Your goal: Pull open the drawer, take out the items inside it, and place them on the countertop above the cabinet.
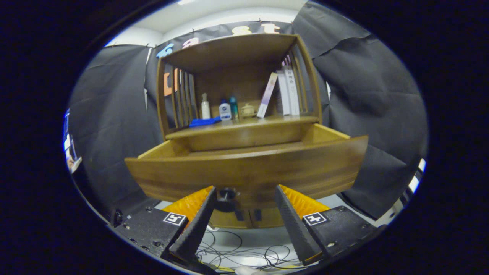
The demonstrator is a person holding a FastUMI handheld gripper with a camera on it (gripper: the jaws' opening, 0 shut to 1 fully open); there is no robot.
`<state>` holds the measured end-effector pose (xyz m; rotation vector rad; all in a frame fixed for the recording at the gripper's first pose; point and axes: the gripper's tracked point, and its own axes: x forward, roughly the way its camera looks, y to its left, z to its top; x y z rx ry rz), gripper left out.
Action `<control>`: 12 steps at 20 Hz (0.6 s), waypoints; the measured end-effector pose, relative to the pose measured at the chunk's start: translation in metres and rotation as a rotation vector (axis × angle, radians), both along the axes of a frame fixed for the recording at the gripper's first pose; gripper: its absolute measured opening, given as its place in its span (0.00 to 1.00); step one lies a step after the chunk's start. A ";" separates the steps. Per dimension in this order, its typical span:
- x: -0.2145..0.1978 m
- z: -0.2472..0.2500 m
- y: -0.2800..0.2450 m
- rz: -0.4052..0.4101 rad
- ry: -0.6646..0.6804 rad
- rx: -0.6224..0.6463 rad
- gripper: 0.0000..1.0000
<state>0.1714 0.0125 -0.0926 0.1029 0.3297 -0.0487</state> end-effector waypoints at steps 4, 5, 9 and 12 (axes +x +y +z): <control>0.060 0.069 -0.004 0.053 0.020 -0.074 1.00; 0.078 0.077 -0.005 0.073 0.046 -0.111 1.00; 0.136 0.078 0.004 0.138 0.192 -0.151 1.00; 0.171 0.050 0.011 0.168 0.361 -0.192 1.00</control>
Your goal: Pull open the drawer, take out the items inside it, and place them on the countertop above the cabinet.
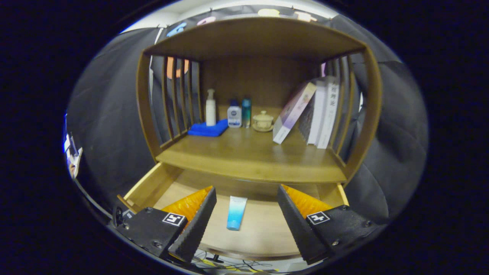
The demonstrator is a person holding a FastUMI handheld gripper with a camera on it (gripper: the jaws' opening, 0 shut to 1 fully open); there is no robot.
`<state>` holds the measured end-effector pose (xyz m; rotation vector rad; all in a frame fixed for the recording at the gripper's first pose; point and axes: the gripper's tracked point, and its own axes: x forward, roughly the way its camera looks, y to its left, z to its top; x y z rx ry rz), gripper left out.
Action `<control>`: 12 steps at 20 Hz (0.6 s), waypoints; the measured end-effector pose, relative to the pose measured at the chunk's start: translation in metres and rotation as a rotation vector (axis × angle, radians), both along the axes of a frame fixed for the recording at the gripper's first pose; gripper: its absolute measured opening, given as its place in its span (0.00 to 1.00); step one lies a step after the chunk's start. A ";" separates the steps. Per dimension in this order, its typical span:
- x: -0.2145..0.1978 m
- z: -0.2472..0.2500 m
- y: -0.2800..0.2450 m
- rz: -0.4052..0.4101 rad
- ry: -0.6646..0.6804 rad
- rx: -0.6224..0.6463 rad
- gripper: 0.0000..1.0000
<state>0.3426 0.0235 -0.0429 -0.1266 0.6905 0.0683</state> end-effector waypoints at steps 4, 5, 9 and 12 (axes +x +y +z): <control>0.020 -0.045 0.011 0.015 0.238 -0.031 1.00; 0.020 -0.058 0.013 0.008 0.291 -0.038 1.00; 0.009 -0.111 0.009 -0.017 0.494 -0.090 0.95; -0.001 -0.126 0.008 -0.051 0.579 -0.068 0.94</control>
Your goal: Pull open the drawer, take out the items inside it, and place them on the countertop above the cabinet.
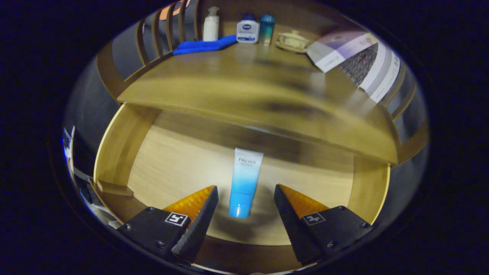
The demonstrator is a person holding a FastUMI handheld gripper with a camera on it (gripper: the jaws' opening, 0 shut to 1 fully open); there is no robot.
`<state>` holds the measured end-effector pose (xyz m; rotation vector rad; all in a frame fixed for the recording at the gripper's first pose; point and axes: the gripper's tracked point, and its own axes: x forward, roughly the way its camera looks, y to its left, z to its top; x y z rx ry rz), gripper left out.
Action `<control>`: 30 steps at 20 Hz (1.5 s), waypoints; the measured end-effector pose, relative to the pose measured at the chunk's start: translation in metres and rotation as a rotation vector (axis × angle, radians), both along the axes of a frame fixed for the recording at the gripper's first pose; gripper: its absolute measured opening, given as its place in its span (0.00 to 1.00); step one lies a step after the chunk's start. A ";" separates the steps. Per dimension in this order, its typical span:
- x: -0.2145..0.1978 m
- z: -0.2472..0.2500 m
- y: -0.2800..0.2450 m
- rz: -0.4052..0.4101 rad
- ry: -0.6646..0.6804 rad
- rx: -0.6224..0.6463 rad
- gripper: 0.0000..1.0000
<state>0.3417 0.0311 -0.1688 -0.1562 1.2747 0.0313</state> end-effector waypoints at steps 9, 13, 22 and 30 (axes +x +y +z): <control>-0.003 -0.037 0.007 -0.052 0.113 -0.007 0.79; -0.003 -0.041 0.005 -0.045 0.119 -0.014 0.51; -0.007 0.026 0.010 -0.061 -0.038 0.111 0.44; -0.012 0.069 -0.009 -0.057 -0.081 0.105 0.44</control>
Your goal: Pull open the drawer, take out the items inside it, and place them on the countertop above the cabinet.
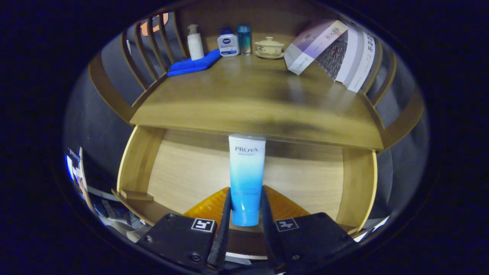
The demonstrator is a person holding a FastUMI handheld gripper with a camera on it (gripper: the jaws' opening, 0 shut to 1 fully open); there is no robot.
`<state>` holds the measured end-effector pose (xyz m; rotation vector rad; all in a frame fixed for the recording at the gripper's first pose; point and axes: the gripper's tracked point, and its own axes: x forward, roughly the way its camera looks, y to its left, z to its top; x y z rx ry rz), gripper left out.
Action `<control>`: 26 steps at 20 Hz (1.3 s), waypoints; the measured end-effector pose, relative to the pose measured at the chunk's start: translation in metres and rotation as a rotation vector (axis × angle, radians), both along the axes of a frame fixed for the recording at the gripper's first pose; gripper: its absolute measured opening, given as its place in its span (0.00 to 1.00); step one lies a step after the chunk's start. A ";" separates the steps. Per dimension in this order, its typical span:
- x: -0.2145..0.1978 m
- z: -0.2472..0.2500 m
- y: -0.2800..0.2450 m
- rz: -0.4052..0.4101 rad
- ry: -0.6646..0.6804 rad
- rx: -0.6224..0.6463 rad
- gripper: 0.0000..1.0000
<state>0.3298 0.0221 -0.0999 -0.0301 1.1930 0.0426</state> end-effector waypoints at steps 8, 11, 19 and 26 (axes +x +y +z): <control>-0.021 0.021 0.000 0.022 -0.033 -0.019 0.44; -0.004 0.040 0.003 0.002 -0.075 -0.019 0.44; 0.063 0.062 0.014 -0.051 -0.154 -0.027 0.44; 0.109 0.033 0.005 -0.132 -0.122 -0.013 0.44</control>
